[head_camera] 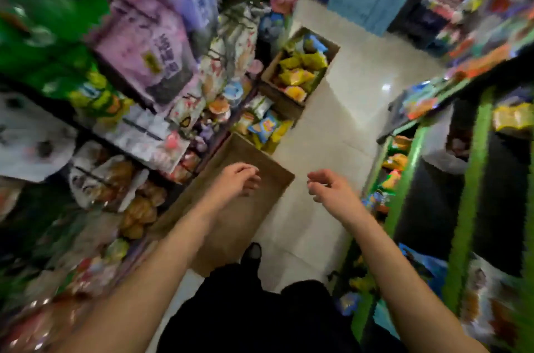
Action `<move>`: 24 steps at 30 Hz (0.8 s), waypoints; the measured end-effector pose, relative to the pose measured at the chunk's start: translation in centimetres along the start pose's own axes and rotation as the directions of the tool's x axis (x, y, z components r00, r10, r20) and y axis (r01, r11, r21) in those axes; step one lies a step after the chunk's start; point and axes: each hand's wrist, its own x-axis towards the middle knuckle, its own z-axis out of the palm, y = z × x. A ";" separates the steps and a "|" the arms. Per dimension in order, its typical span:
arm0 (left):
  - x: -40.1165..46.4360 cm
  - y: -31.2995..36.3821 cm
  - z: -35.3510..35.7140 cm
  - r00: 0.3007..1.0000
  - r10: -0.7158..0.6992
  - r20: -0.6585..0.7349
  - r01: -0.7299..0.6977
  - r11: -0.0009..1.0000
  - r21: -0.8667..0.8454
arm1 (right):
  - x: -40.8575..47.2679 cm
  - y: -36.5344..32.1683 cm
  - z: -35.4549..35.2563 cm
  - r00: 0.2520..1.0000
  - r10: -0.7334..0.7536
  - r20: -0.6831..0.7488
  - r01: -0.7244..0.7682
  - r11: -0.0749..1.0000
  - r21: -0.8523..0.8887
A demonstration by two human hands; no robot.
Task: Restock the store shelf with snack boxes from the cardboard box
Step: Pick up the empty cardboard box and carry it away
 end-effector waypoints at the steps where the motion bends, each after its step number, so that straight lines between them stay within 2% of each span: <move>1: 0.3 -1.0 -1.9 0.997 -0.039 -0.063 0.036 0.998 -0.053 | 1.6 -0.4 1.3 0.999 -0.002 0.051 0.005 0.998 -0.057; 4: 0.2 -4.7 -6.9 0.950 -0.168 -0.262 0.102 0.963 -0.250 | 6.3 -0.8 4.9 0.980 -0.015 0.197 0.060 0.972 -0.226; 7: -0.5 -8.7 -9.9 0.872 -0.306 -0.383 0.127 0.896 -0.427 | 10.1 -0.7 7.6 0.942 -0.032 0.333 0.158 0.920 -0.358; 11: -0.8 -13.8 -11.4 0.739 -0.486 -0.466 0.133 0.784 -0.607 | 15.5 -0.2 10.7 0.881 0.000 0.474 0.256 0.841 -0.477; 15: 0.9 -18.8 -11.1 0.614 -0.631 -0.474 0.164 0.689 -0.706 | 22.5 2.4 13.9 0.814 0.047 0.579 0.353 0.751 -0.557; 19: 5.0 -24.7 -10.4 0.532 -0.706 -0.466 0.213 0.645 -0.734 | 31.1 6.8 16.0 0.784 0.127 0.608 0.419 0.613 -0.670; 21: 7.7 -28.4 -10.2 0.505 -0.735 -0.452 0.264 0.631 -0.730 | 35.4 9.2 16.9 0.797 0.138 0.588 0.413 0.585 -0.698; 24: 12.4 -34.9 -10.4 0.429 -0.768 -0.475 0.335 0.623 -0.706 | 41.5 13.0 18.5 0.837 0.128 0.532 0.372 0.580 -0.724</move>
